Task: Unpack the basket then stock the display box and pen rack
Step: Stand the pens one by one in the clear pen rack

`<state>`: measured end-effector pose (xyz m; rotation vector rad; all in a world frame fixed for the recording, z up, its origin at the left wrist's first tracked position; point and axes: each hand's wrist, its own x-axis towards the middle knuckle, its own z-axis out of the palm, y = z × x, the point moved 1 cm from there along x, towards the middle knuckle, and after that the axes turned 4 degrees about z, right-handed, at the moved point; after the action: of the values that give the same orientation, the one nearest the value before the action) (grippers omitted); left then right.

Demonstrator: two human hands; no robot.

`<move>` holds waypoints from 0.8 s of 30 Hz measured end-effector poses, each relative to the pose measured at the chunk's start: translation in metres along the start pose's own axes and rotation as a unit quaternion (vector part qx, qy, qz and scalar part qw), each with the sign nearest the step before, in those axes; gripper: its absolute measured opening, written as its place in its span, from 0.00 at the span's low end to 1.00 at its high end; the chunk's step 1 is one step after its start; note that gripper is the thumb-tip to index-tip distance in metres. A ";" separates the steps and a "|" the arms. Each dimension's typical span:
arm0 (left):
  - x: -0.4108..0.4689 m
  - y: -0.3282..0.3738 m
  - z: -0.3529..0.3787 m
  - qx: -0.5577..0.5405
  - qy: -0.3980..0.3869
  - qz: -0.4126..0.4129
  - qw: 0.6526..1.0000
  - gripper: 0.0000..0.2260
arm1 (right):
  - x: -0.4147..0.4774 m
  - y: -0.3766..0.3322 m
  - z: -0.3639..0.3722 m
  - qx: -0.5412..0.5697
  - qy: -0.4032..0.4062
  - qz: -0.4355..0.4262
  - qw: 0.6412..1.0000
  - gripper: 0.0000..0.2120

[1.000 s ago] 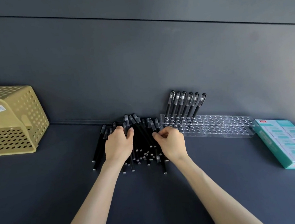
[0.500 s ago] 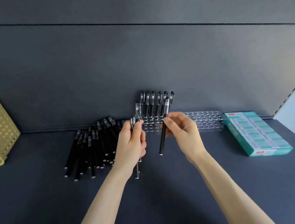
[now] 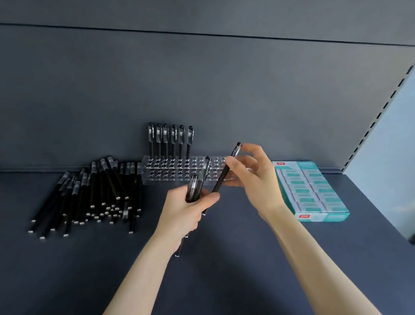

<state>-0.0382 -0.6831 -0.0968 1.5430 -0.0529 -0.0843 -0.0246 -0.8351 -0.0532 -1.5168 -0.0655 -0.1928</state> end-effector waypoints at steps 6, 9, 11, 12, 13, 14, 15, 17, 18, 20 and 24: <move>0.012 -0.001 -0.005 -0.002 0.031 0.037 0.999 0.05 | 0.025 0.000 0.001 -0.080 0.058 -0.066 0.993 0.12; 0.024 0.005 -0.018 0.017 0.047 0.091 0.995 0.08 | 0.039 -0.003 0.009 -0.100 0.082 -0.107 0.986 0.15; 0.031 0.009 -0.024 0.042 0.058 0.146 0.987 0.08 | 0.049 -0.005 0.015 -0.112 0.083 -0.133 0.981 0.17; 0.034 0.009 -0.028 0.057 0.063 0.169 0.982 0.09 | 0.055 -0.006 0.018 -0.124 0.086 -0.146 0.978 0.16; 0.036 0.008 -0.030 0.069 0.068 0.187 0.978 0.09 | 0.059 -0.006 0.021 -0.137 0.092 -0.161 0.973 0.16; 0.038 0.006 -0.032 0.075 0.071 0.200 0.974 0.09 | 0.064 -0.006 0.024 -0.147 0.097 -0.177 0.968 0.15; 0.039 0.002 -0.033 0.075 0.075 0.208 0.972 0.09 | 0.068 -0.005 0.027 -0.154 0.100 -0.190 0.964 0.15; 0.038 -0.008 -0.033 0.066 0.080 0.207 0.973 0.09 | 0.076 -0.003 0.033 -0.168 0.095 -0.206 0.959 0.16; 0.038 -0.013 -0.032 0.064 0.079 0.201 0.974 0.08 | 0.078 -0.001 0.035 -0.177 0.091 -0.211 0.957 0.16; 0.038 -0.018 -0.029 0.062 0.077 0.190 0.977 0.07 | 0.083 0.002 0.039 -0.192 0.085 -0.213 0.954 0.16; 0.039 -0.021 -0.030 0.044 0.089 0.174 0.980 0.06 | 0.090 0.007 0.043 -0.206 0.068 -0.205 0.954 0.15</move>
<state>0.0029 -0.6573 -0.1197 1.6032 -0.1848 0.3378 0.0682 -0.7995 -0.0433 -1.8898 -0.2430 -0.6786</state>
